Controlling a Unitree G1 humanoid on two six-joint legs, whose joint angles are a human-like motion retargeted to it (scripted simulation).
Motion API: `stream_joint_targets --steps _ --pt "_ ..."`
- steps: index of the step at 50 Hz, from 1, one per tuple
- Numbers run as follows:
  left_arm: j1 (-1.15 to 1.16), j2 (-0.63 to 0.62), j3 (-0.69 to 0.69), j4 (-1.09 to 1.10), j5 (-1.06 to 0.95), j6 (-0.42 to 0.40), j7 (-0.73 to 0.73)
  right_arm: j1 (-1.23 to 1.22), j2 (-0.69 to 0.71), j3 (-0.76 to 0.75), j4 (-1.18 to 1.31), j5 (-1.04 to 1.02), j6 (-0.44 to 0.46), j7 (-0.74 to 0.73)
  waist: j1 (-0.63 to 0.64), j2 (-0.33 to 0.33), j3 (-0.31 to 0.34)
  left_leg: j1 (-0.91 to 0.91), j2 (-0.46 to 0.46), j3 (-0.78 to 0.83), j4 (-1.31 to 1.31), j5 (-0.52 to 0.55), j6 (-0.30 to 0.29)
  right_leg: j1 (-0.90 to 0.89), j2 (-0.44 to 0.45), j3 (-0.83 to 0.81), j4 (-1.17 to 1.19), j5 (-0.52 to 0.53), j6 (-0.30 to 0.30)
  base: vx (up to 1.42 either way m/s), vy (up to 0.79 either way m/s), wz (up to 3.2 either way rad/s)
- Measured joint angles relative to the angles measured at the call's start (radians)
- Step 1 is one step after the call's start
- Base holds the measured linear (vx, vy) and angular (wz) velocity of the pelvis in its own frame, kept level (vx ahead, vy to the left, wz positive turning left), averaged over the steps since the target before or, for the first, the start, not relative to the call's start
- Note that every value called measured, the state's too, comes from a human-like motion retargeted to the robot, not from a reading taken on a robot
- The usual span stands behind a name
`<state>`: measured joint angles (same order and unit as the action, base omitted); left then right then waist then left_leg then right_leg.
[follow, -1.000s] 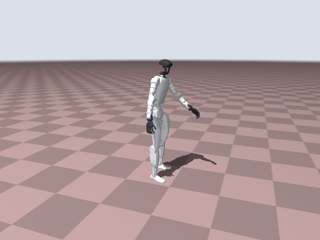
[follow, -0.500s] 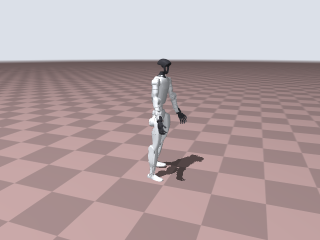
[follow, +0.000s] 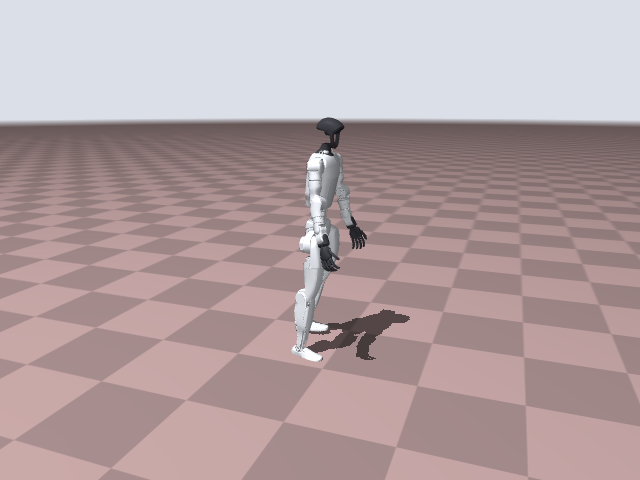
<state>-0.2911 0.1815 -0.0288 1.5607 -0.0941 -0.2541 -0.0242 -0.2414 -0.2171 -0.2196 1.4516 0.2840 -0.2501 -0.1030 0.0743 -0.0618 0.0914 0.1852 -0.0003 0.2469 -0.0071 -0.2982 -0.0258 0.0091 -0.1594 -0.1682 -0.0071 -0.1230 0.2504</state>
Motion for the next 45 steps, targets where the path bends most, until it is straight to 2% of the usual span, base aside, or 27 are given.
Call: stream_joint_targets --steps 11,23,33,45 --pt "-0.201 -0.044 -0.198 -0.112 0.063 -0.034 0.062 -0.036 0.03 0.05 -0.023 0.012 -0.014 -0.07 -0.018 0.003 -0.003 -0.009 0.006 0.007 0.001 -0.001 0.0 -0.009 0.007 0.002 -0.003 -0.001 0.0 0.0 0.0 0.0" --pt "-0.298 -0.096 -0.333 -0.101 0.214 -0.009 0.031 -0.041 0.024 0.068 -0.038 -0.029 0.013 -0.023 -0.049 -0.003 -0.006 -0.007 0.008 0.019 0.001 0.007 0.0 -0.007 0.012 0.007 -0.014 0.008 -0.007 0.0 0.0 0.0" --pt "-0.255 -0.095 -0.337 -0.09 0.235 0.005 0.011 -0.037 0.008 0.051 -0.007 -0.02 0.024 0.0 -0.043 -0.005 -0.004 -0.009 0.011 0.03 0.006 0.005 0.0 -0.012 0.016 0.021 -0.011 -0.006 0.004 0.0 0.0 0.0" --pt "-0.074 -0.026 -0.223 -0.095 0.176 -0.001 0.012 -0.016 0.003 0.07 0.023 -0.015 0.013 0.006 -0.01 -0.016 0.004 -0.011 0.016 0.029 0.048 0.019 0.012 -0.01 0.013 0.043 0.024 -0.053 -0.002 0.07 -0.05 -0.05"
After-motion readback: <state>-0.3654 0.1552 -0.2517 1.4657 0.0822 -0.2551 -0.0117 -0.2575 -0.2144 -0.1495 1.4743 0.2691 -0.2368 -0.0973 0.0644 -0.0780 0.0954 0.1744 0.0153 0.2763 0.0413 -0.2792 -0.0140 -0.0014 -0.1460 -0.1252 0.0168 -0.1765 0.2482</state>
